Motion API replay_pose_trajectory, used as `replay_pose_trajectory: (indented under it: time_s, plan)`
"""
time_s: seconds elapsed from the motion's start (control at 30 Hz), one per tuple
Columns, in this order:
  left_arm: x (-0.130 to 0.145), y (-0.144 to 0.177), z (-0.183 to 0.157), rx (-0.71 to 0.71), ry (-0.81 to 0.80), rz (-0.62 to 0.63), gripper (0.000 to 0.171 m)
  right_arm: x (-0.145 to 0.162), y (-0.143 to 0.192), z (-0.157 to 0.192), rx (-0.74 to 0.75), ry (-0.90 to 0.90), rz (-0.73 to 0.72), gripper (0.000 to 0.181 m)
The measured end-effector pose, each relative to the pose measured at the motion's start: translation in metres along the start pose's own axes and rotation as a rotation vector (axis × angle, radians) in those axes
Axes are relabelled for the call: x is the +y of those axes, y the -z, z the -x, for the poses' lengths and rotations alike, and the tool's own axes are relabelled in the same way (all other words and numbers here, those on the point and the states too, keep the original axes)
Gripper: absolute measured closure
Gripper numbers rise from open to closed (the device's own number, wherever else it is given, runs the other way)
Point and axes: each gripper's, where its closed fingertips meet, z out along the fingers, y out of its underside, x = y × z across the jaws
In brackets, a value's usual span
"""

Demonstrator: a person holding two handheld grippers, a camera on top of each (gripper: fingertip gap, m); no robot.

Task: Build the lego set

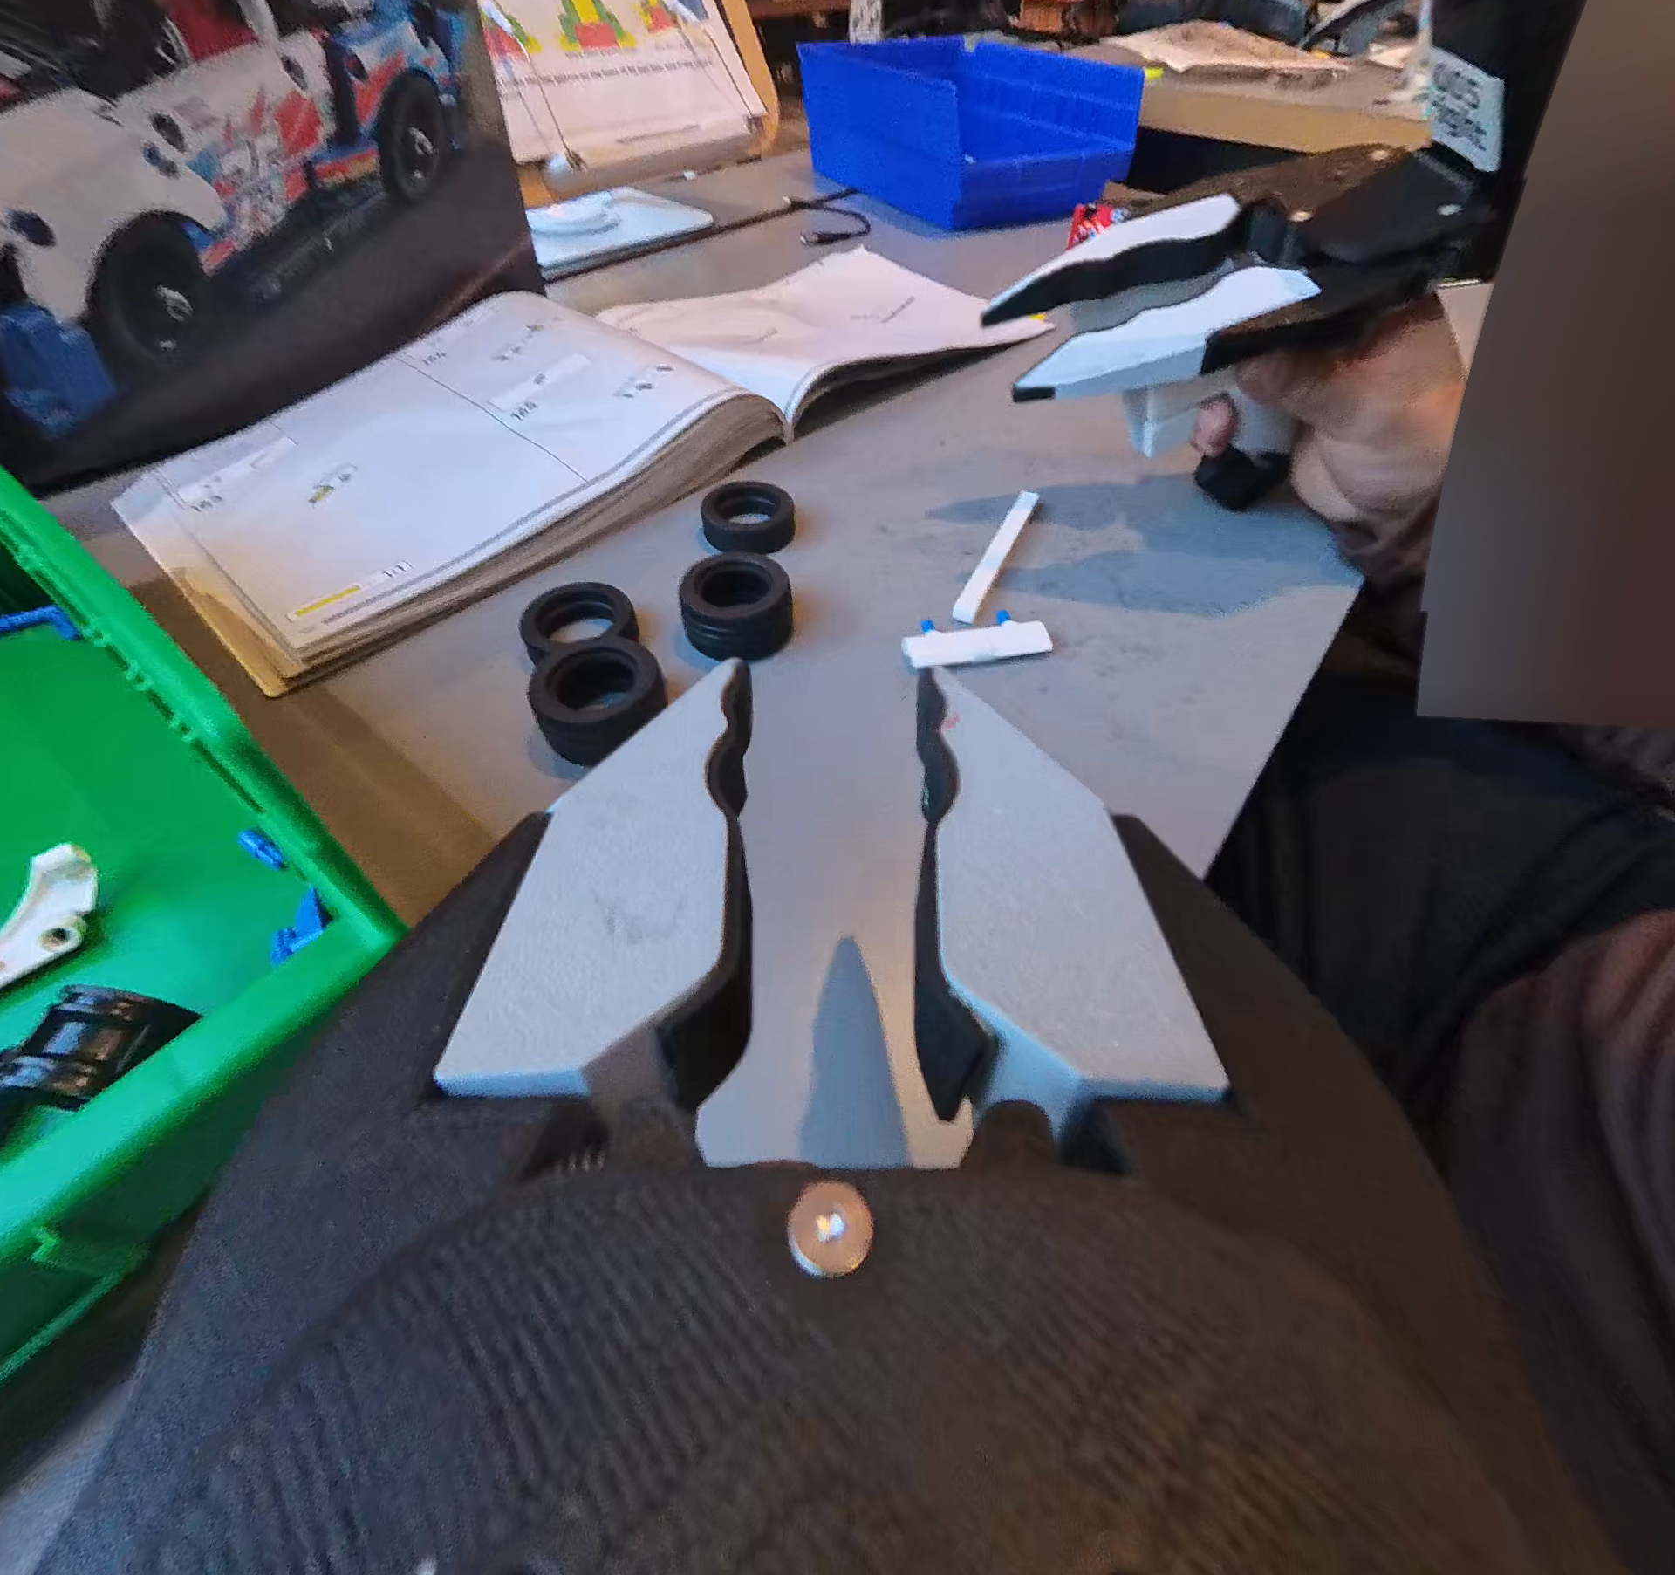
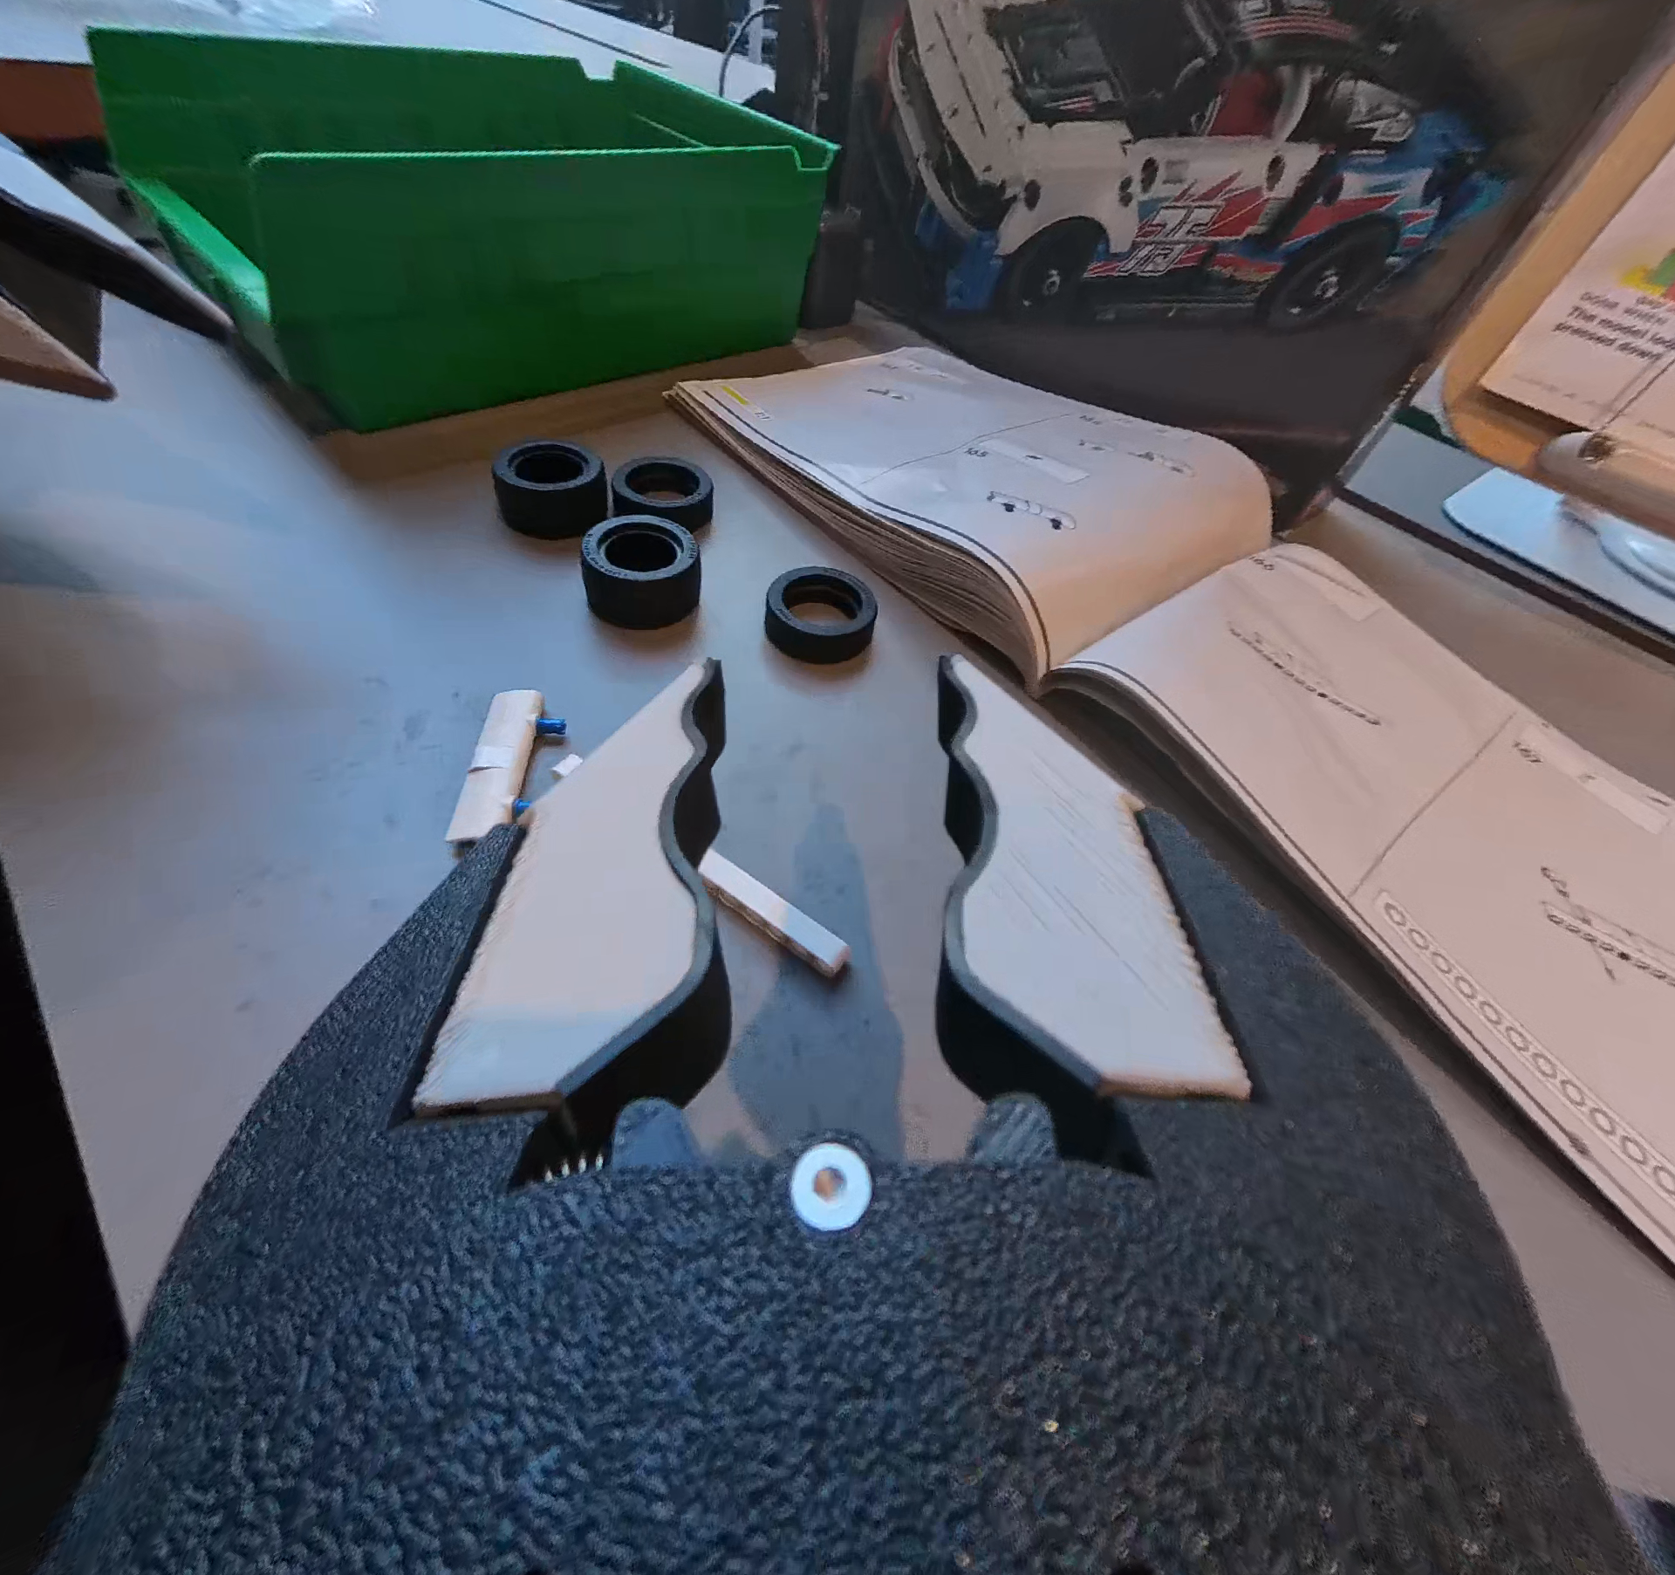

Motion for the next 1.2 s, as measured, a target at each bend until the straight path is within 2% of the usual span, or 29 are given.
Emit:
replay_pose_trajectory:
  time_s: [0.1,0.43,0.73,1.2]
  plan:
    - [0.001,-0.002,0.011,-0.070,-0.072,-0.026,0.137,0.002,-0.001,0.002,-0.013,0.001,0.012,0.134]
    - [-0.007,-0.011,0.012,-0.075,-0.134,-0.092,0.133,0.003,-0.001,0.004,-0.016,0.015,0.019,0.134]
    - [0.003,-0.027,0.008,-0.072,-0.215,-0.003,0.135,0.003,-0.001,0.009,-0.059,0.015,0.019,0.134]
    - [0.002,-0.029,0.017,-0.142,-0.228,-0.003,0.138,0.006,-0.005,0.013,-0.128,-0.034,0.043,0.135]
